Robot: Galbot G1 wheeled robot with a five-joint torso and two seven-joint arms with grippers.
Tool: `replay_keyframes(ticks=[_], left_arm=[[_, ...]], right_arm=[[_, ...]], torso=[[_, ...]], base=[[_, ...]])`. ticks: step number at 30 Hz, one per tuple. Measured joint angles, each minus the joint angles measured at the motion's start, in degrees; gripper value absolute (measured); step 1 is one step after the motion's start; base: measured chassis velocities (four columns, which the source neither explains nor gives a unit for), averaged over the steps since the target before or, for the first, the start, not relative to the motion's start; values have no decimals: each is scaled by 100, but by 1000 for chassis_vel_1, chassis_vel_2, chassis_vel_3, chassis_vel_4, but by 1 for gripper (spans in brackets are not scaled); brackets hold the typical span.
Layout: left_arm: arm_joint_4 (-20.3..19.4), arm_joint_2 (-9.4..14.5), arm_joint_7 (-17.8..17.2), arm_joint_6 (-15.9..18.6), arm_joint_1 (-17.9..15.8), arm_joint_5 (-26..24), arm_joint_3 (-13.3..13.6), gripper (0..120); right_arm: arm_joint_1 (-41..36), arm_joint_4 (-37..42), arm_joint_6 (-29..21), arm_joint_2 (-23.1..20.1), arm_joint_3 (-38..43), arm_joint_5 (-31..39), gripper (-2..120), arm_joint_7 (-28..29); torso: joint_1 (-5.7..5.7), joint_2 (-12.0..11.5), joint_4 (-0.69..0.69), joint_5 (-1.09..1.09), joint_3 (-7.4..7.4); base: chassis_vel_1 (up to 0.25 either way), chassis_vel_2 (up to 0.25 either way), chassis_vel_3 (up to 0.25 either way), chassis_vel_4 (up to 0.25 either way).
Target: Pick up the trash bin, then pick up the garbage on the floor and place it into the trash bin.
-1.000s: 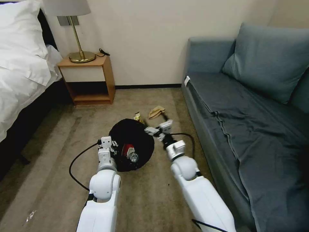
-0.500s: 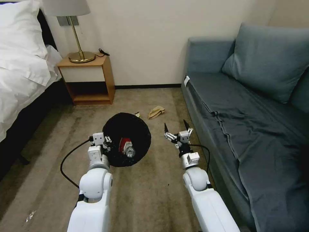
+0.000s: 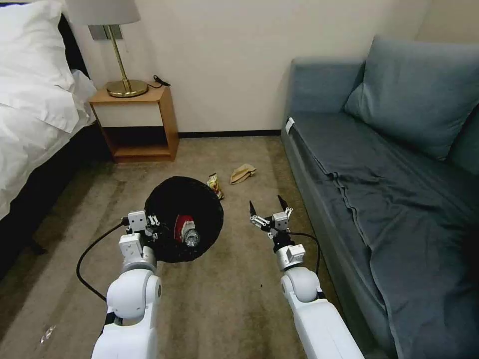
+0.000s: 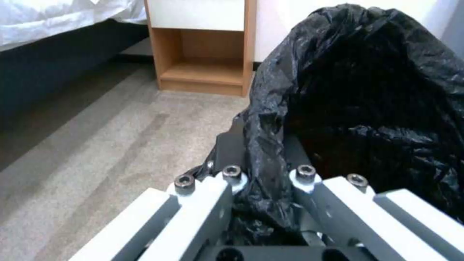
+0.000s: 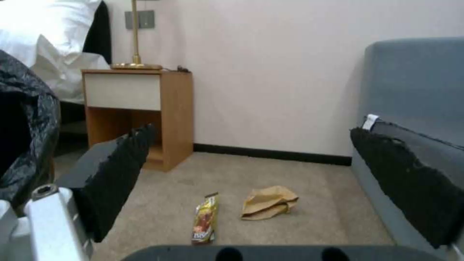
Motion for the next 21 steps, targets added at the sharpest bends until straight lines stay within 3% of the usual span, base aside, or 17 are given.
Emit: replay_keyframes(ticks=[12, 21], left_arm=[[26, -11, -25, -16, 1, 9, -11, 4], [76, -6, -25, -69, 12, -27, -51, 4]], right_arm=[[17, -92, 69, 15, 5, 47, 100, -78], [-5, -124, 75, 23, 26, 36, 100, -98]], torso=[[0, 0, -1, 0, 0], [0, 0, -1, 1, 0]], base=[[-18, 17, 14, -12], [-143, 158, 153, -156]])
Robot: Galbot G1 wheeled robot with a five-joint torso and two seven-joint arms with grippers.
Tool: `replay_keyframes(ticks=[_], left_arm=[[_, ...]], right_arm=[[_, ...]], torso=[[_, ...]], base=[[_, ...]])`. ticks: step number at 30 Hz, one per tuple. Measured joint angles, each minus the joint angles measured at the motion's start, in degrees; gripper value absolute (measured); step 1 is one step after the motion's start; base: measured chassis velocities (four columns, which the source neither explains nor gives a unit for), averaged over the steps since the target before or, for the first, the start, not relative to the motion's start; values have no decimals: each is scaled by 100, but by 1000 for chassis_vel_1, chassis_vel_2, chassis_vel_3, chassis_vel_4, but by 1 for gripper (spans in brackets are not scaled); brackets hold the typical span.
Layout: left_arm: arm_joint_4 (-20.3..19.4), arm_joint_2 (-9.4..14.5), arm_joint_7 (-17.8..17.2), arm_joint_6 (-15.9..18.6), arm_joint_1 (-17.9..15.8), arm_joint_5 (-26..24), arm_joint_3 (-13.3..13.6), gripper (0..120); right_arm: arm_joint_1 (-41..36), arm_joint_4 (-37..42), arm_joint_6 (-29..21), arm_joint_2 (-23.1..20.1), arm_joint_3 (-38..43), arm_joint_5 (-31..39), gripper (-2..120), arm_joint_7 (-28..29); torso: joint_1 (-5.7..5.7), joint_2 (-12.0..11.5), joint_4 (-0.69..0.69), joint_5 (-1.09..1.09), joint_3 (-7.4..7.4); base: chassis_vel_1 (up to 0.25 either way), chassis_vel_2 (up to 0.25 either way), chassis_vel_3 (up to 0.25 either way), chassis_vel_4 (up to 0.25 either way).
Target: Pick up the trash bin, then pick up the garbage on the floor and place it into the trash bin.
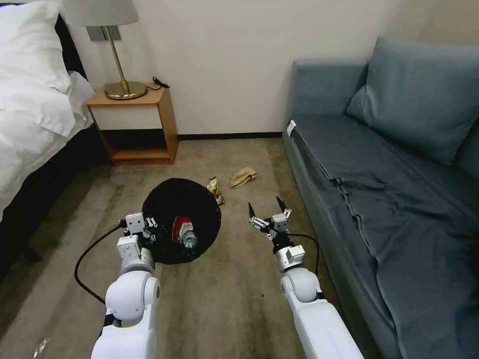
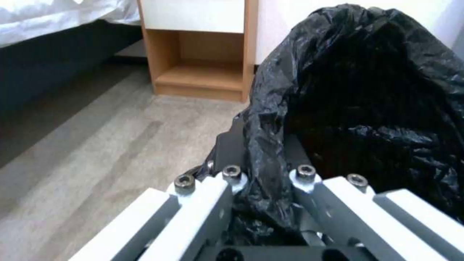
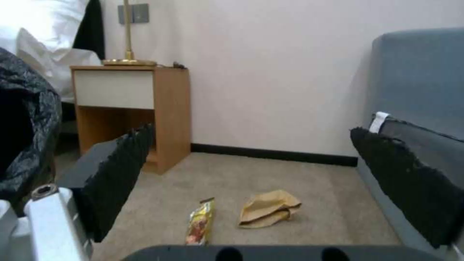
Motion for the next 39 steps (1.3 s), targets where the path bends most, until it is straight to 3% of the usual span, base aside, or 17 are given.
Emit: replay_keyframes(ticks=[39], left_arm=[[-180, 63, -11, -29, 208, -177, -265, 4]], right_arm=[[-79, -49, 52, 2, -25, -36, 100, -134]], torso=[[0, 0, 0, 0, 0]], base=[[-140, 144, 148, -141]])
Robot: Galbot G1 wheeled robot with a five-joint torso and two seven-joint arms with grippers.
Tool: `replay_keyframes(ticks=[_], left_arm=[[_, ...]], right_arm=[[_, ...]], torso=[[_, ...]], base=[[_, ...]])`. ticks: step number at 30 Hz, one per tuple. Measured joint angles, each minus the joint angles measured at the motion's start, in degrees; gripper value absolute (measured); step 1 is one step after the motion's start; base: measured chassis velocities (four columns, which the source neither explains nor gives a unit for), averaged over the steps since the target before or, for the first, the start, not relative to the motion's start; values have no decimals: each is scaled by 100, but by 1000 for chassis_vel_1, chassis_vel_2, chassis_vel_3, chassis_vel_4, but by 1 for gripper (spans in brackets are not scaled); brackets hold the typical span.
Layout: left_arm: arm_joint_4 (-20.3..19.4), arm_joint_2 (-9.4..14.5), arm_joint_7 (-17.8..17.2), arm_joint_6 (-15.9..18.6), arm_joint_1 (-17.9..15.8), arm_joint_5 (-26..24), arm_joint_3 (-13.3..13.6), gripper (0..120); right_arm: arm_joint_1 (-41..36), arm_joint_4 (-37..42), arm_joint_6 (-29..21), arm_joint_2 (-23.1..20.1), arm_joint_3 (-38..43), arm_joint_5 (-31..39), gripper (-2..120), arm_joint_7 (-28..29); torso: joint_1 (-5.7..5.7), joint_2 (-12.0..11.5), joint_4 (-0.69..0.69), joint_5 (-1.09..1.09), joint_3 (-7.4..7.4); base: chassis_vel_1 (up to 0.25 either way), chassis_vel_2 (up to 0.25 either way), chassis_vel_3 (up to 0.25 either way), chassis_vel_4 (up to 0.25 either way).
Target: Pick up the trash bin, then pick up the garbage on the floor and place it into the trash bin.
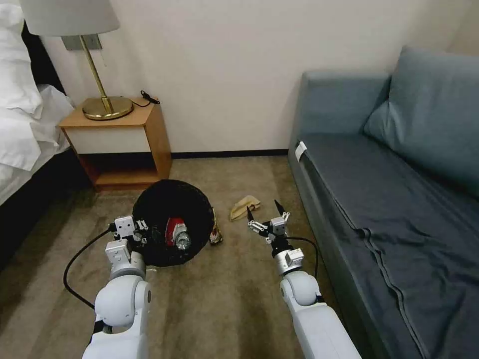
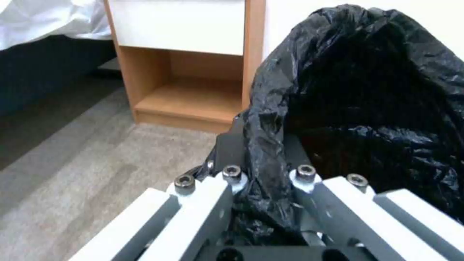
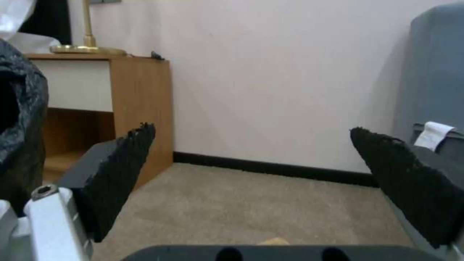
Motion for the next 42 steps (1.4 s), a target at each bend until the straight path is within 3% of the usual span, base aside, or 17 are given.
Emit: replay_keyframes(ticks=[24, 42], left_arm=[[-56, 58, -94, 3, 53, -173, -126, 4], [55, 31, -107, -37, 4, -199, -100, 4]], right_arm=[[23, -193, 71, 83, -98, -88, 100, -121], [106, -460, 303, 62, -182, -130, 100, -225]], torso=[[0, 0, 0, 0, 0], [0, 0, 0, -1, 0]], base=[[-151, 154, 160, -160], [-95, 94, 95, -103]])
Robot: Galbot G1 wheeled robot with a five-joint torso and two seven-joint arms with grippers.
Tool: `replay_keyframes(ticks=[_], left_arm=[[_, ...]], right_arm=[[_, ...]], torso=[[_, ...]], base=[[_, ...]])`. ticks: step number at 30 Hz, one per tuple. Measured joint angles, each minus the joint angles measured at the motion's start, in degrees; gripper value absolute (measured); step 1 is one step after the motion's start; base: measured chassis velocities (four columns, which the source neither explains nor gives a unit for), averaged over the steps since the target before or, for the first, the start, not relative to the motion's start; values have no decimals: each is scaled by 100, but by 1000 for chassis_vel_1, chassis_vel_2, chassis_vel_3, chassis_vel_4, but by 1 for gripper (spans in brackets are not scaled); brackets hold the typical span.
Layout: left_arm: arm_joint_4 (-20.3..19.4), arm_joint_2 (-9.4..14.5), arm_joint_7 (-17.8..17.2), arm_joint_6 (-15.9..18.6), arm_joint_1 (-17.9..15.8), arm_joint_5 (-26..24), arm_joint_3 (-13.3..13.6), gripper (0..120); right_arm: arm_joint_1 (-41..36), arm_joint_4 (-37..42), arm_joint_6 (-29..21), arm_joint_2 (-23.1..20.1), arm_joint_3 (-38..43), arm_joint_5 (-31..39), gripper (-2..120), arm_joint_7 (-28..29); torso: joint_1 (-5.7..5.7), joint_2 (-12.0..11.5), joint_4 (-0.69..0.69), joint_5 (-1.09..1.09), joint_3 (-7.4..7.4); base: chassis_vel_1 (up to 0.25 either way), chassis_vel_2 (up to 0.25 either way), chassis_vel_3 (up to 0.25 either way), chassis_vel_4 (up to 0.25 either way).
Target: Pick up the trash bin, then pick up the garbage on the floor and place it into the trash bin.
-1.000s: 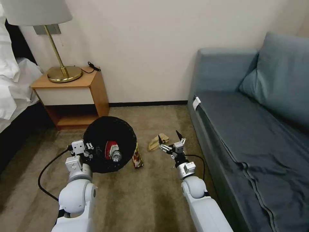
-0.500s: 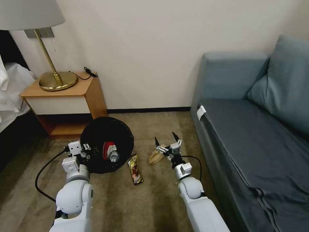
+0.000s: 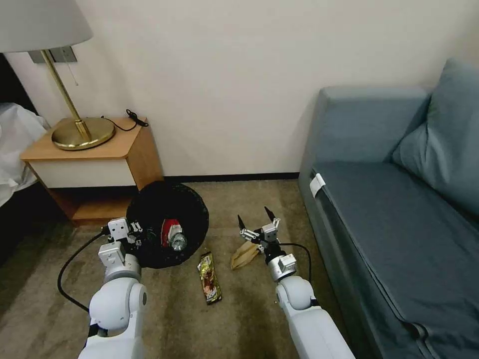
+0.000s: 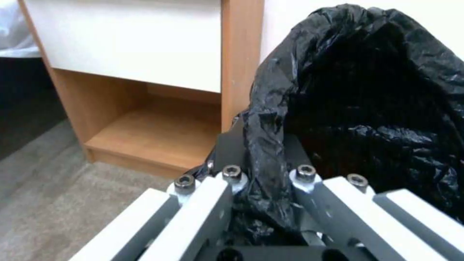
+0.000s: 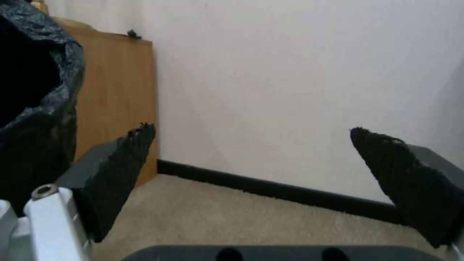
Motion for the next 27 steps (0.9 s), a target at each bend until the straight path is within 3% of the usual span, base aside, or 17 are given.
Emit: replay_keyframes(ticks=[9, 14, 16, 22, 27], left_arm=[[197, -22, -9, -40, -81, -23, -8, 4], [269, -62, -13, -40, -216, 9, 30, 4], [296, -114, -15, -36, -274, 69, 73, 4], [317, -172, -30, -36, -279, 134, 75, 4], [315, -181, -33, -58, -204, 149, 53, 4]], right_arm=[[414, -499, 62, -189, -264, -14, 100, -105], [909, -849, -433, -509, -632, 42, 100, -189], [1351, -1342, -806, -623, -923, 259, 100, -67], [1797, -1913, -1334, -545, -1265, 760, 100, -28], [2110, -2341, -1185, -542, -1173, 47, 100, -504]], torso=[[0, 0, 1, 0, 0], [0, 0, 0, 0, 0], [0, 0, 0, 0, 0], [0, 0, 0, 1, 0], [0, 0, 1, 1, 0]], base=[[-19, 11, 13, -16], [0, 0, 0, 0], [0, 0, 0, 0], [0, 0, 0, 0], [0, 0, 0, 0]])
